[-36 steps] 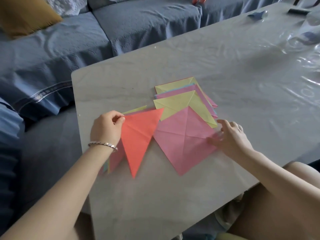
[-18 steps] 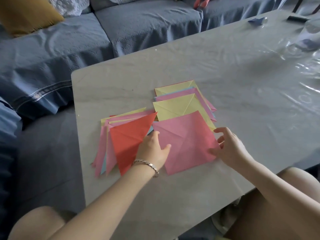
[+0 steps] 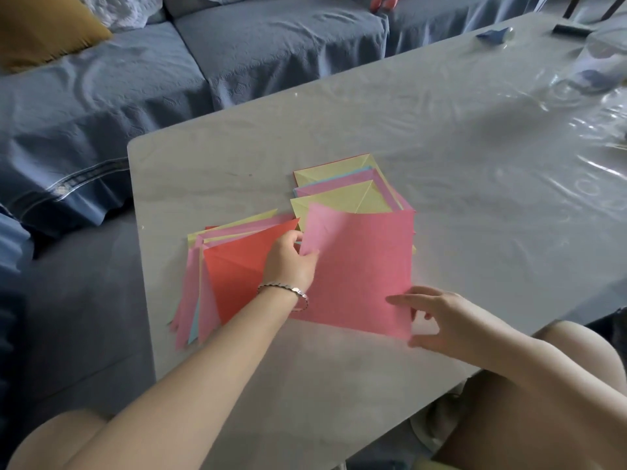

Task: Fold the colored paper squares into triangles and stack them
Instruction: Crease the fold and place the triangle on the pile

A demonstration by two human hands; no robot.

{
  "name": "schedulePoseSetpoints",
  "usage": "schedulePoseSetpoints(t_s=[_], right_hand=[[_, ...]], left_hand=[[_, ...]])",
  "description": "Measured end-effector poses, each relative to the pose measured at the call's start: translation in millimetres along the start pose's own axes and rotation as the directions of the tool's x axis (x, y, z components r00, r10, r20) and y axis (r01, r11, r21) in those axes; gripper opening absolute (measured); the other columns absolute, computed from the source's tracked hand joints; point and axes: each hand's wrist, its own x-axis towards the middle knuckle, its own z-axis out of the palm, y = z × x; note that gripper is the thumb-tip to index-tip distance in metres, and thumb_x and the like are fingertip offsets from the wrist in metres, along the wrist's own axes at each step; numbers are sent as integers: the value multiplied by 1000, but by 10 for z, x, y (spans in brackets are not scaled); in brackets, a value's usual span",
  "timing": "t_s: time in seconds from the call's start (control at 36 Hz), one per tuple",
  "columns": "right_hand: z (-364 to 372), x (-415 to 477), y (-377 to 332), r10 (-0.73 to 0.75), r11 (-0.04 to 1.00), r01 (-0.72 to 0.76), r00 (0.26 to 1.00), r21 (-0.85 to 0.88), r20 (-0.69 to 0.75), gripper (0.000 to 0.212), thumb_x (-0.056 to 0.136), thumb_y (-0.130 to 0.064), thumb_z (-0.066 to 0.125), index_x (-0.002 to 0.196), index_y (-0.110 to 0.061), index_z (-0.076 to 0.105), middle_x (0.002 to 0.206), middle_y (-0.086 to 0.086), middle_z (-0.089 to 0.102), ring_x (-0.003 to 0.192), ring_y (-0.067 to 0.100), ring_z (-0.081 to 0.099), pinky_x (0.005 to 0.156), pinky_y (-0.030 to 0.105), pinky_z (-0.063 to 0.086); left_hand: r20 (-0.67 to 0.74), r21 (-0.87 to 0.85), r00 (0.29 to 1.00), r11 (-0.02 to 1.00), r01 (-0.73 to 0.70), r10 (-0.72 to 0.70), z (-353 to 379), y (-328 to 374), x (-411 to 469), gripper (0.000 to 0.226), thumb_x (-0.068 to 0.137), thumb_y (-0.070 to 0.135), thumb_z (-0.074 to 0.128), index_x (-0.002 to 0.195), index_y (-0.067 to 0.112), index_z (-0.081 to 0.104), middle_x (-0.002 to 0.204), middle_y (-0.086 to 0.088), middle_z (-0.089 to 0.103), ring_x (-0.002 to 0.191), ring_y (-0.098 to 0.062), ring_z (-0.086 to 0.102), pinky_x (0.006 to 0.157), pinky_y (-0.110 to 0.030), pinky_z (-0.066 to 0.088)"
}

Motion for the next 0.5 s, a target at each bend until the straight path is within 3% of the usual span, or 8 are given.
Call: schedulePoseSetpoints(t_s=[0.06,0.08,0.14,0.19,0.28,0.39,0.44,0.5], right_hand=[[17,-8,12,-70,998,68,987,-21,-145,34,81,-28,69,112,-42,61,85,-23,46,75,-7,48,64,11,37],[30,-7,20,-116,993,110,965,-37,-235,23,80,-30,70,100,-40,68,79,-19,45,70,-1,48,60,18,40],[43,8,-9,-223,974,191,893,-119,-391,11,76,-33,67,85,-32,73,75,-12,44,67,6,43,52,21,41],[61,54,-38,-320,946,251,830,-208,-456,9,73,-28,70,81,-27,73,83,-4,50,74,6,43,61,18,43],[135,161,-17,-389,912,265,798,-312,-460,42,61,-10,84,97,-27,70,115,0,50,102,14,46,85,33,46],[207,249,61,-396,895,230,805,-382,-442,84,58,5,82,126,-30,47,137,6,36,123,25,38,96,40,36],[219,275,66,-406,889,231,796,-395,-448,88,57,1,84,129,-30,43,140,7,33,127,26,34,98,42,32],[231,296,40,-444,881,282,771,-380,-456,78,62,-10,82,127,-30,44,140,7,33,128,27,33,99,45,31]], left_hand=[[-51,13,998,999,-38,39,-67,-29,17,25,82,7,57,62,13,43,60,-2,41,54,-19,32,48,-26,20],[-66,18,996,999,-51,52,-105,-47,22,33,82,7,56,58,13,34,57,-2,31,54,-19,23,48,-29,15],[-69,35,994,996,-79,82,-181,-67,22,32,83,7,56,59,9,34,58,-5,28,57,-19,21,49,-30,13],[-49,49,994,994,-97,100,-233,-106,33,28,85,8,55,63,5,39,60,-6,30,57,-18,24,48,-28,15],[-13,62,994,992,-109,110,-291,-162,37,32,88,9,54,62,9,35,56,1,27,55,-17,23,45,-24,21],[69,20,996,998,-62,61,-370,-154,18,32,90,10,53,62,21,44,56,5,43,51,-9,37,45,-11,32],[104,-17,993,999,-46,48,-412,-149,14,25,90,10,54,68,20,51,60,5,49,52,-7,41,45,-12,32],[129,-64,991,998,-15,23,-442,-146,14,8,90,11,54,85,13,59,69,2,55,60,-11,47,49,-17,31]])
